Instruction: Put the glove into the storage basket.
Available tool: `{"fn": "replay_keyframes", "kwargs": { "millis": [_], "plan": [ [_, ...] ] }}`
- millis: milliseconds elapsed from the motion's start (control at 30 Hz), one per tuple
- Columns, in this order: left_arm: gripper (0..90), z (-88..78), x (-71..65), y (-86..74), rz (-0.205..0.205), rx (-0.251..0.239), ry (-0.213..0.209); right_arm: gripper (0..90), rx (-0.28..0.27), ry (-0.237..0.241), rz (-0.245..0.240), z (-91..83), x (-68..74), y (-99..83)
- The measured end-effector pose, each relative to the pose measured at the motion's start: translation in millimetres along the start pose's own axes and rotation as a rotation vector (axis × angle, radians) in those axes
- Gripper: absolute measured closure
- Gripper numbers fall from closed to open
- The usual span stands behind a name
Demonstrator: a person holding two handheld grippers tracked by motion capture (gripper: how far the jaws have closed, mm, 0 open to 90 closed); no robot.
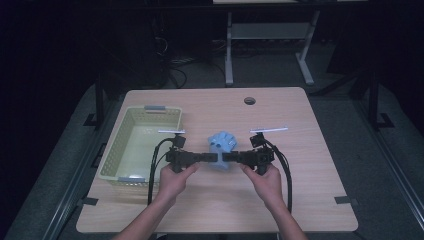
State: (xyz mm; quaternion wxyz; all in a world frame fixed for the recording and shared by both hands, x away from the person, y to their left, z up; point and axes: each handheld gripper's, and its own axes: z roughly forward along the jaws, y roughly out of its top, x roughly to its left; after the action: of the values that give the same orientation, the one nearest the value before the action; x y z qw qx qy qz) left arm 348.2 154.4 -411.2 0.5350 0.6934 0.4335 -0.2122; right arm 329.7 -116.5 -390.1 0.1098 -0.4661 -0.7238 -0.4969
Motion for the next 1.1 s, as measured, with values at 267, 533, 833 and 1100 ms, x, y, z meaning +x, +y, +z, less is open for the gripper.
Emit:
{"fn": "replay_keyframes", "kwargs": {
  "millis": [267, 533, 833, 1100],
  "plan": [
    [72.3, -11.7, 1.1, 4.9, 0.006, -0.006, -0.005, 75.4, -0.006, 0.021, -0.003, 5.6, 5.6, 7.5],
    [72.4, -24.6, 1.2, 8.9, 0.008, -0.016, 0.001, 75.4, -0.002, 0.039, -0.013, 13.3, 12.4, 15.7],
    [72.4, -41.5, 3.2, 12.8, 0.014, -0.029, 0.009, 75.3, 0.005, 0.051, -0.024, 24.3, 22.3, 24.7],
    [72.5, -57.4, 9.0, 13.6, 0.002, -0.043, 0.024, 75.2, 0.013, 0.069, -0.033, 39.6, 27.9, 31.9]
  ]
}}
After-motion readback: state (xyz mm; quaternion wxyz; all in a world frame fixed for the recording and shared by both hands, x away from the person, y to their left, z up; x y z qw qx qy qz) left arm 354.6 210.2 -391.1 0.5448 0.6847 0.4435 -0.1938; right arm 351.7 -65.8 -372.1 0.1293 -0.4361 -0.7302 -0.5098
